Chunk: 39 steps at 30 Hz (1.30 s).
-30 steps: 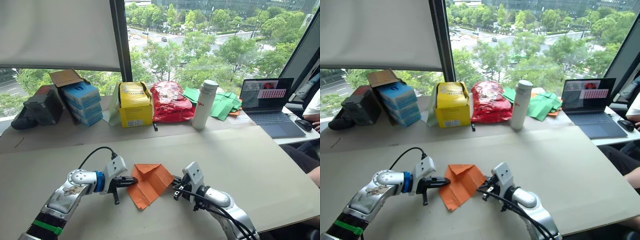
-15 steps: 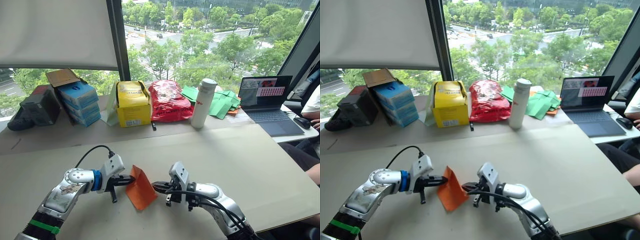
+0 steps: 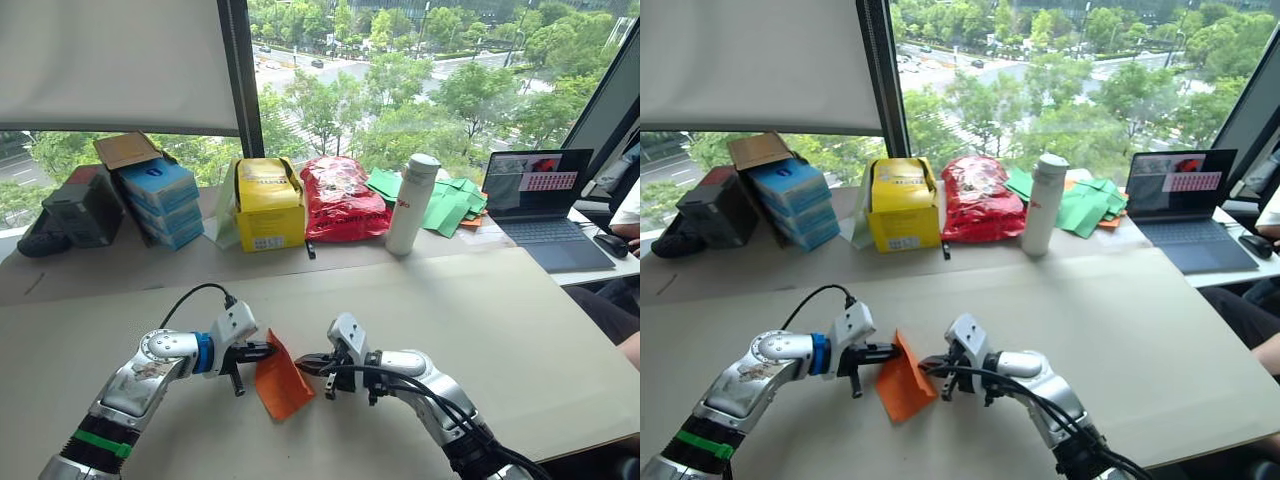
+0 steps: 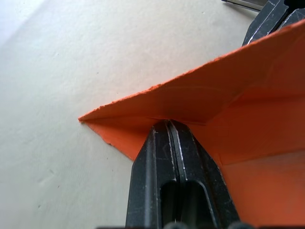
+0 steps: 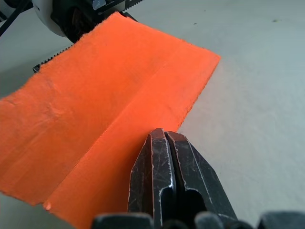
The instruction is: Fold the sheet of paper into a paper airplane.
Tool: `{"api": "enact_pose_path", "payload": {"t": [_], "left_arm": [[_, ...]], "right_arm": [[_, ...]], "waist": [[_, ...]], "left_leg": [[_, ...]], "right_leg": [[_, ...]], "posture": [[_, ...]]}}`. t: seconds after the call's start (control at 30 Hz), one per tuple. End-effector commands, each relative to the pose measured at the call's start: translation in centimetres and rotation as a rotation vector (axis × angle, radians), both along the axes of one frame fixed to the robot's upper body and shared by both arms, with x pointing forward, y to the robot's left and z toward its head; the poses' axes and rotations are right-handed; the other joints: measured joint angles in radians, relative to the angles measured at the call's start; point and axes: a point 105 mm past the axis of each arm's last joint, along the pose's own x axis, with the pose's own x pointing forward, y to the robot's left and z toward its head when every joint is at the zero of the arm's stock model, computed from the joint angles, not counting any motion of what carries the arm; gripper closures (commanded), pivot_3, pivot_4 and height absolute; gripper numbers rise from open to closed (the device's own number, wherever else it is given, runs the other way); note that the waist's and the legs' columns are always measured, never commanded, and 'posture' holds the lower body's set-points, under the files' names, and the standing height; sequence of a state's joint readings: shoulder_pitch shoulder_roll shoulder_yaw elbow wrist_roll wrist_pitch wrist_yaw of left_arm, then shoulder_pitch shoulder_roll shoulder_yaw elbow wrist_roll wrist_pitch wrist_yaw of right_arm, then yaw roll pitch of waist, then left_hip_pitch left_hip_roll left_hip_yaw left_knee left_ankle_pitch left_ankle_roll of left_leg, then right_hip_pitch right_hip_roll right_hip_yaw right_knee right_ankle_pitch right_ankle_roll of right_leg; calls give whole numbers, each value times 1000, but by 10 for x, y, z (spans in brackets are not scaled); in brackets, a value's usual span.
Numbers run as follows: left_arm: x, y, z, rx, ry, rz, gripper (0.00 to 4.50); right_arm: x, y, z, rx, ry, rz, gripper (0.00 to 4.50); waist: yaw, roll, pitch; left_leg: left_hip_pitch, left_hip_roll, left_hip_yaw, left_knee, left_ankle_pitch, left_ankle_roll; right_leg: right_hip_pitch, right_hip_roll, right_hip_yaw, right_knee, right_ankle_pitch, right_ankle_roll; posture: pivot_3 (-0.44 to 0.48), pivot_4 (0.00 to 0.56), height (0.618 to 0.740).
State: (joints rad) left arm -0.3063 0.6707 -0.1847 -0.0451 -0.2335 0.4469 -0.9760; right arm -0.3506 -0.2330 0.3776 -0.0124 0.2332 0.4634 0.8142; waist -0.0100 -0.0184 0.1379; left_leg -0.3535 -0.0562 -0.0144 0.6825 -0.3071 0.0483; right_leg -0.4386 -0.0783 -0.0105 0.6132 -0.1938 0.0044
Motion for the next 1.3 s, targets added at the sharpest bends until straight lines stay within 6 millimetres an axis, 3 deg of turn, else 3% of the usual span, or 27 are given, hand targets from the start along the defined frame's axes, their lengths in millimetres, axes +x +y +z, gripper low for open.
{"api": "enact_pose_path", "payload": {"t": [0.03,0.23,0.43,0.7,1.07,1.3], "left_arm": [[2,-6,-10,20,12,-26,4456],[4,-13,-15,-8,27,-59,4456],[2,-8,-19,4,34,-70,4456],[-6,15,-13,26,36,-36,4456],[-8,42,12,16,-13,71,4456],[-15,45,47,-72,-48,112,4456]], "right_arm": [[4,6,17,32,-59,22,4500],[4,11,20,33,-71,31,4500],[-3,19,21,39,-73,58,4500],[-9,29,15,20,-65,98,4500],[-15,30,0,-57,-33,140,4500],[-13,24,-10,-115,-12,130,4500]], "waist": [[0,0,0],[10,0,0],[11,0,0],[-6,0,0],[-7,0,0],[-6,-1,0]], "left_leg": [[0,0,0,0,0,1],[0,0,0,1,-1,2],[0,0,0,1,-1,2],[0,0,0,1,-1,2],[0,0,0,1,-1,2],[0,0,0,1,-1,2]], "right_leg": [[0,0,0,0,0,0],[1,0,-1,0,0,0],[1,0,0,1,0,0],[0,0,0,1,0,0],[-1,1,0,2,0,0],[-1,0,0,2,0,0]], "posture": [[0,150,740],[0,150,740],[0,150,740],[0,150,740],[0,150,740],[0,150,740]]}}
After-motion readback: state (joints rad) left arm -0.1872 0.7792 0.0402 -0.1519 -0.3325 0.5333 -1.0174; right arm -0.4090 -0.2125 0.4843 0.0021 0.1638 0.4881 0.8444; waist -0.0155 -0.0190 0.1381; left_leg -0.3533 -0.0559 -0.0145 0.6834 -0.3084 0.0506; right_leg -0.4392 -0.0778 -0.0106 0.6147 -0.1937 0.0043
